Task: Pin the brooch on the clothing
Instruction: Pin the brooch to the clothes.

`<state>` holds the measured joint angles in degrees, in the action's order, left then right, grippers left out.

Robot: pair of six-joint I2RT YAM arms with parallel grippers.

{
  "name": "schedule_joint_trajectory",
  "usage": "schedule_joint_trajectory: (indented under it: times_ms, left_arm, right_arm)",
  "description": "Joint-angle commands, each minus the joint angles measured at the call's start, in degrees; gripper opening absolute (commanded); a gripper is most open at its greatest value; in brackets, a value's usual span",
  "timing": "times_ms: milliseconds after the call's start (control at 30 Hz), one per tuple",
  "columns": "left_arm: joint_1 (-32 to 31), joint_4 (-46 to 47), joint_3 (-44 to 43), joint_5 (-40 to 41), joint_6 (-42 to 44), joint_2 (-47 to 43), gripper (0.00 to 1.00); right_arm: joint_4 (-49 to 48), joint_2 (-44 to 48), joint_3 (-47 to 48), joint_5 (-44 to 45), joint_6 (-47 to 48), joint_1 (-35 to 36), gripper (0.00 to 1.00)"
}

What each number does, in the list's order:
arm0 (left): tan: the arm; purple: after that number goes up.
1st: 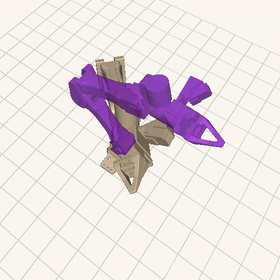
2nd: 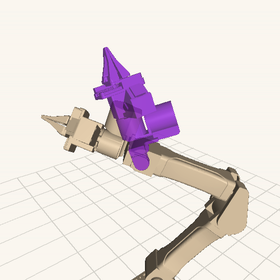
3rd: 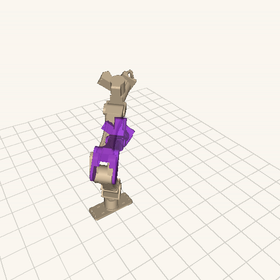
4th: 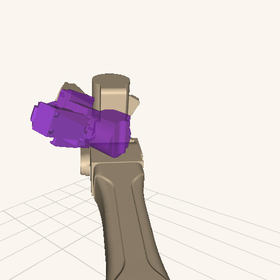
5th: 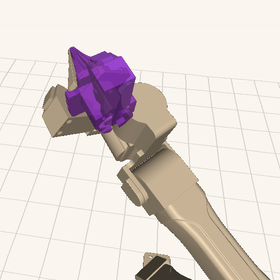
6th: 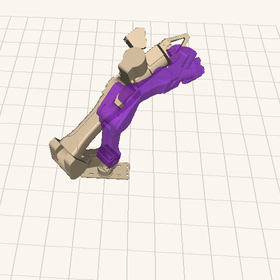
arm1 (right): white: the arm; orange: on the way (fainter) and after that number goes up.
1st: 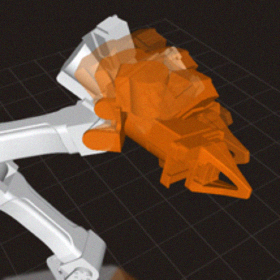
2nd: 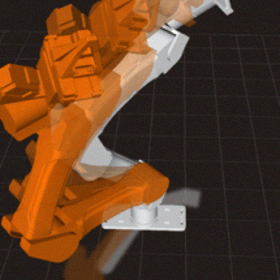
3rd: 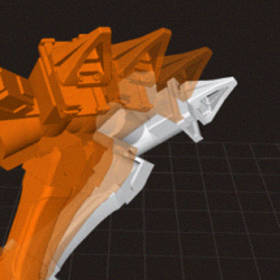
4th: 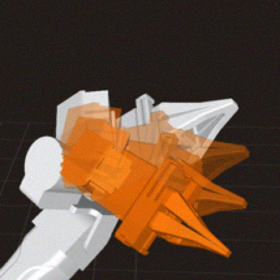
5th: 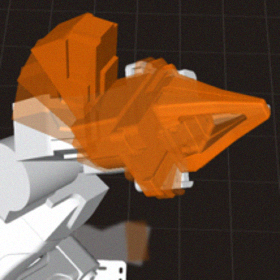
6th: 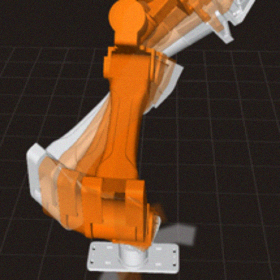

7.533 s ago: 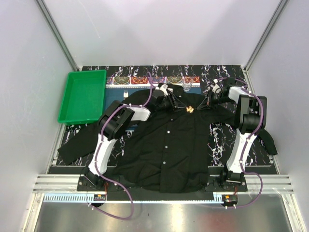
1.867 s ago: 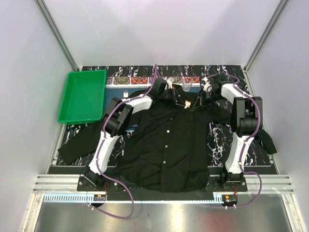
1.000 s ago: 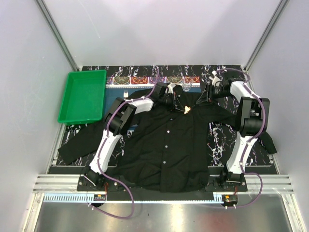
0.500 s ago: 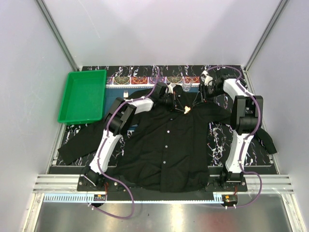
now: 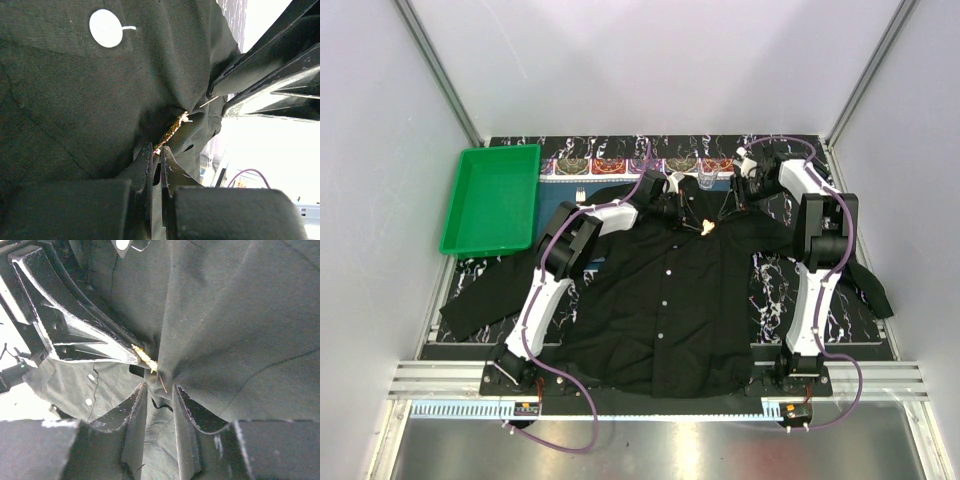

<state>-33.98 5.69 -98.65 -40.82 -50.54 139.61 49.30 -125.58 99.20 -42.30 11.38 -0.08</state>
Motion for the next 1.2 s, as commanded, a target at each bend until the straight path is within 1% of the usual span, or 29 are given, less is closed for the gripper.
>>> schedule_joint_trajectory:
  times_ms: [0,167,267,400,433,600,667,733,767,800,833,867,1033,1067,1100,1133,1167]
  left_arm:
    - [0.1,1.3,-2.0,-2.2,0.7,-1.5,0.0]
    - [0.1,1.9,-2.1,-2.2,0.3,-1.4,0.0]
    - [0.0,2.0,-2.2,-2.1,0.2,-1.4,0.0]
    - [0.0,2.3,-2.4,-2.2,0.0,-1.2,0.0]
    - [0.0,2.4,-2.5,-2.2,0.0,-1.3,0.0]
    - [-0.1,2.5,-2.4,-2.6,0.2,-1.4,0.0]
    - [0.0,3.4,-2.1,-2.9,0.1,-1.5,0.12]
    - [0.0,5.5,-0.5,-3.1,-1.4,-2.1,0.19]
    - [0.1,6.2,-0.2,-3.0,-1.6,-2.1,0.26]
    - [0.3,7.2,0.2,-3.0,-2.3,-2.5,0.29]
    - [0.5,8.4,1.3,-3.0,-2.8,-2.6,0.31]
    - [1.0,10.2,1.7,-3.1,-4.4,-2.7,0.32]
    - [1.9,17.0,5.8,-3.7,-7.5,-3.7,0.42]
    - [2.0,19.5,6.4,-4.0,-8.8,-3.8,0.44]
    - [1.9,20.1,6.9,-3.9,-9.1,-4.2,0.45]
    - [1.9,20.8,7.8,-4.0,-9.6,-4.2,0.46]
    - [1.9,23.4,8.6,-3.8,-11.4,-4.3,0.46]
  right_arm:
    - [4.2,-2.1,3.5,-3.7,1.1,1.2,0.32]
    - [4.8,-2.3,3.9,-4.5,1.4,1.2,0.25]
    - [5.8,-2.3,3.9,-4.9,2.0,1.3,0.24]
    - [6.2,-2.7,4.1,-4.5,2.1,1.2,0.03]
    - [6.5,-2.7,4.1,-4.4,1.9,1.2,0.0]
    - [6.5,-2.7,3.8,-4.0,1.6,1.3,0.0]
    - [6.0,-2.5,3.9,-4.3,0.8,1.2,0.0]
    - [5.0,-2.4,3.8,-6.1,-1.3,0.3,0.0]
    - [4.2,-2.3,3.3,-6.6,-2.5,0.4,0.0]
    - [2.9,-2.1,2.8,-7.2,-3.5,0.4,0.0]
    - [2.1,-1.6,2.4,-7.7,-4.9,0.4,0.0]
    - [1.3,-1.2,1.2,-7.8,-5.5,-1.3,0.0]
    - [-3.9,0.8,-3.2,-9.5,-9.8,-1.5,0.0]
    - [-4.5,0.9,-4.2,-9.6,-10.3,-1.5,0.0]
    - [-5.3,0.9,-4.7,-9.6,-10.8,-1.5,0.0]
    - [-5.5,1.1,-5.2,-9.6,-11.0,-1.5,0.0]
    - [-5.9,1.2,-5.9,-9.5,-12.5,-1.5,0.0]
